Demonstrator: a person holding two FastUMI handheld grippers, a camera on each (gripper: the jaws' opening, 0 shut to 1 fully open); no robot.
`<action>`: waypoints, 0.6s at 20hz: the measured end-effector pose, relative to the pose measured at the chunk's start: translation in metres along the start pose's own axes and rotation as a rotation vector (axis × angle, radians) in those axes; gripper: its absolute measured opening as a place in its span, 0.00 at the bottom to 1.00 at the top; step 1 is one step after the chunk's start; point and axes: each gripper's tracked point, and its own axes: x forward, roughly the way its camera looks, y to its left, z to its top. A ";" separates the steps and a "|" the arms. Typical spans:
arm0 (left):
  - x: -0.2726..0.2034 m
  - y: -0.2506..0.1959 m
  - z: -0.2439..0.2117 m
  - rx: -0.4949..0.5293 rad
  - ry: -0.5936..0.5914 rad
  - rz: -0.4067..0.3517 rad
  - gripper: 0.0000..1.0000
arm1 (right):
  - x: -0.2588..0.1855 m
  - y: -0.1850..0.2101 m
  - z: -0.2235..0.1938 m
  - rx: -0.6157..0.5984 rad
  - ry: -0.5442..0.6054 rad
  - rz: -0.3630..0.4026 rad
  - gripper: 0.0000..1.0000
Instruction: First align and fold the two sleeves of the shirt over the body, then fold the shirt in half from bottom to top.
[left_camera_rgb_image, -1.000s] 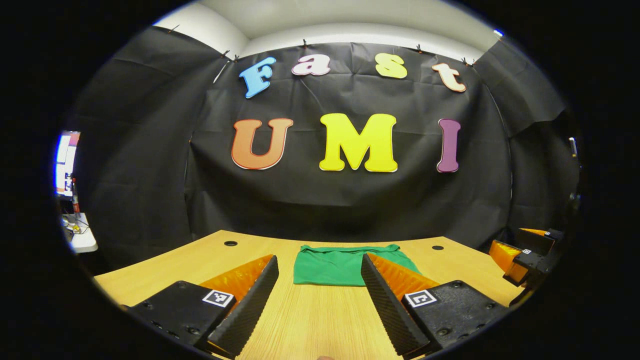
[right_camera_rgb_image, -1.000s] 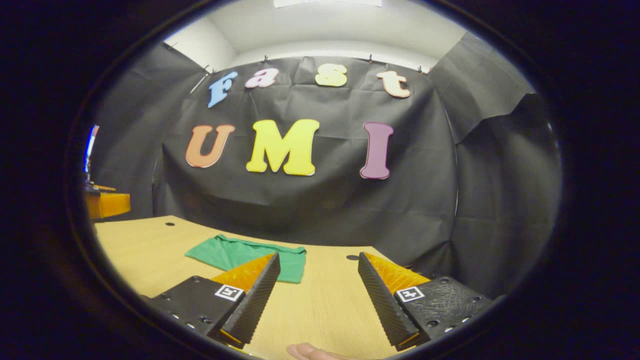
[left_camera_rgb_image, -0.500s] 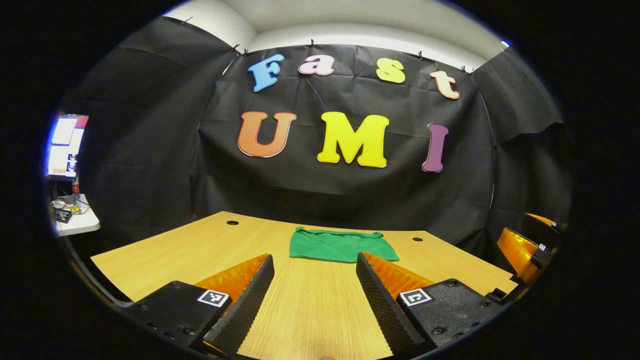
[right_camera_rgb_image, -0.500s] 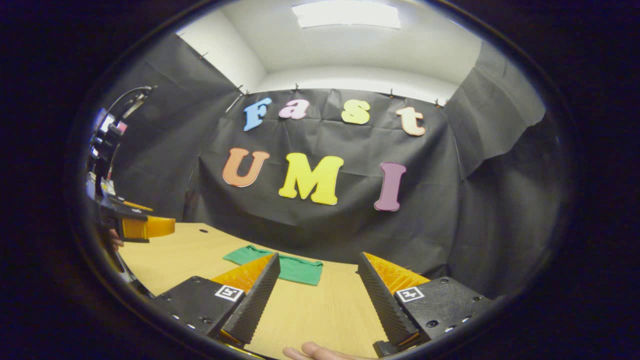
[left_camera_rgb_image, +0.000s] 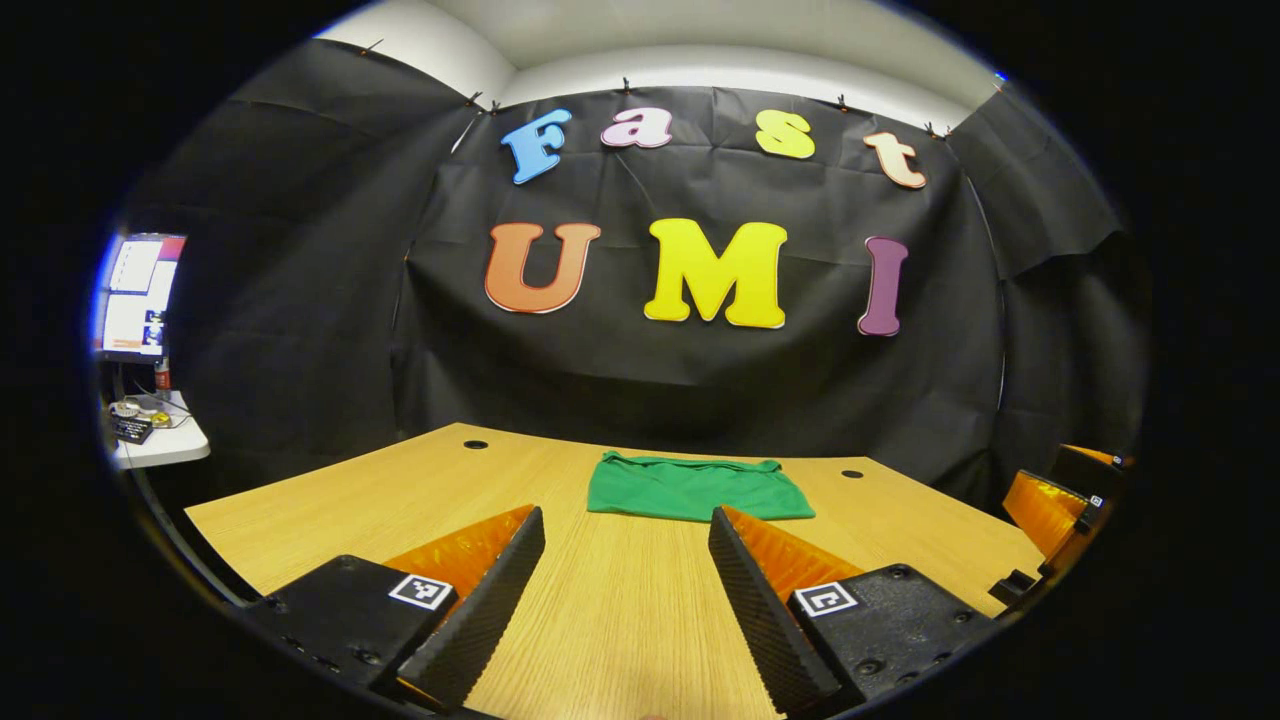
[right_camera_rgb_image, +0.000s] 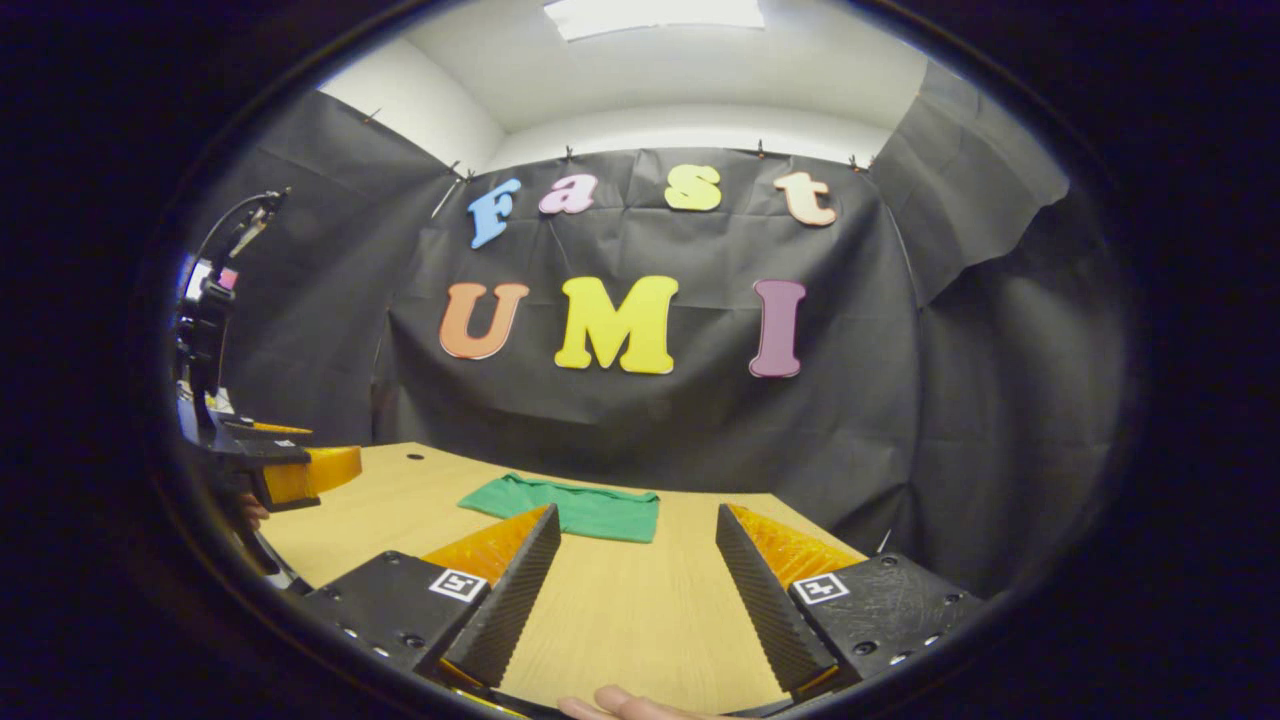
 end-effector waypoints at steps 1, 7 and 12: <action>0.000 -0.005 -0.004 0.004 0.008 -0.010 1.00 | 0.002 -0.002 -0.005 0.001 0.018 -0.001 0.96; -0.007 -0.020 0.001 0.030 -0.016 -0.044 1.00 | 0.002 -0.009 0.008 0.010 -0.012 -0.011 0.95; -0.016 -0.023 0.009 0.062 -0.052 -0.045 1.00 | 0.004 -0.008 0.013 -0.020 -0.031 -0.013 0.95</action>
